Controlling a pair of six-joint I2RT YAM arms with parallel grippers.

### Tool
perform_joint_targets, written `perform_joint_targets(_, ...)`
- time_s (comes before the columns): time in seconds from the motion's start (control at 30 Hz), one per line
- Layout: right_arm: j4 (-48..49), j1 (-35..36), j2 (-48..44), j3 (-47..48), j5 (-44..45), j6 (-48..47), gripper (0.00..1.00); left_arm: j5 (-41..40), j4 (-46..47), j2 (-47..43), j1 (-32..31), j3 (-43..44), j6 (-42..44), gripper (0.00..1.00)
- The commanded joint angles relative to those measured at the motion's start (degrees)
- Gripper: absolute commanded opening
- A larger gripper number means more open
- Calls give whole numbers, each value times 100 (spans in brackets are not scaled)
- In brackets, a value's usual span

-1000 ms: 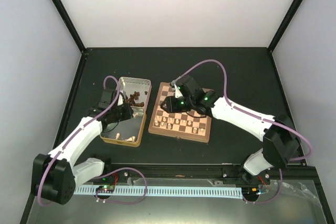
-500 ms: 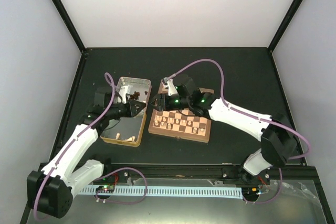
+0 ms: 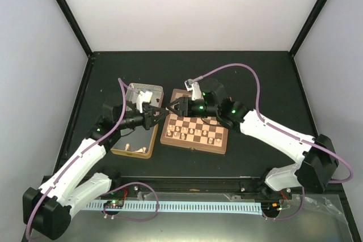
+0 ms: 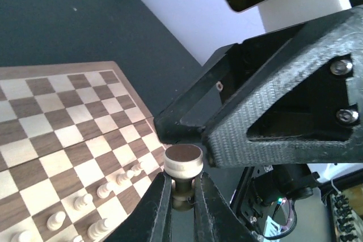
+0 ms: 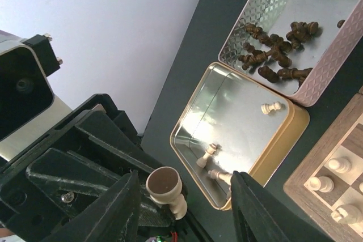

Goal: Set up the chess pieces on the board
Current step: Place the chess piece on the chessboard.

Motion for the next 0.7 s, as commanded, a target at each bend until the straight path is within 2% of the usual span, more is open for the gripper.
perform_joint_targets(0.0, -195, -37, -144, -35, -143, 53, 45, 17, 454, -79, -229, 48, 337, 2)
perform_joint_targets(0.2, -533, -30, -95, 186, -307, -51, 39, -284, -119, -79, -451, 450, 959, 2)
perform_joint_targets(0.33, -541, -34, -38, 255, -659, 6, 27, -353, -143, -136, -491, 550, 1023, 2)
perform_joint_targets(0.53, -173, -34, -90, 149, -1132, 424, 15, -495, 116, -200, -531, 583, 865, 3)
perform_joint_targets(0.63, 326, -43, -240, -75, -1085, 896, 10, -662, 256, -246, -535, 600, 645, 14)
perform_joint_targets(0.67, 528, -41, -306, -150, -1008, 1166, 9, -731, 332, -272, -539, 581, 539, 23)
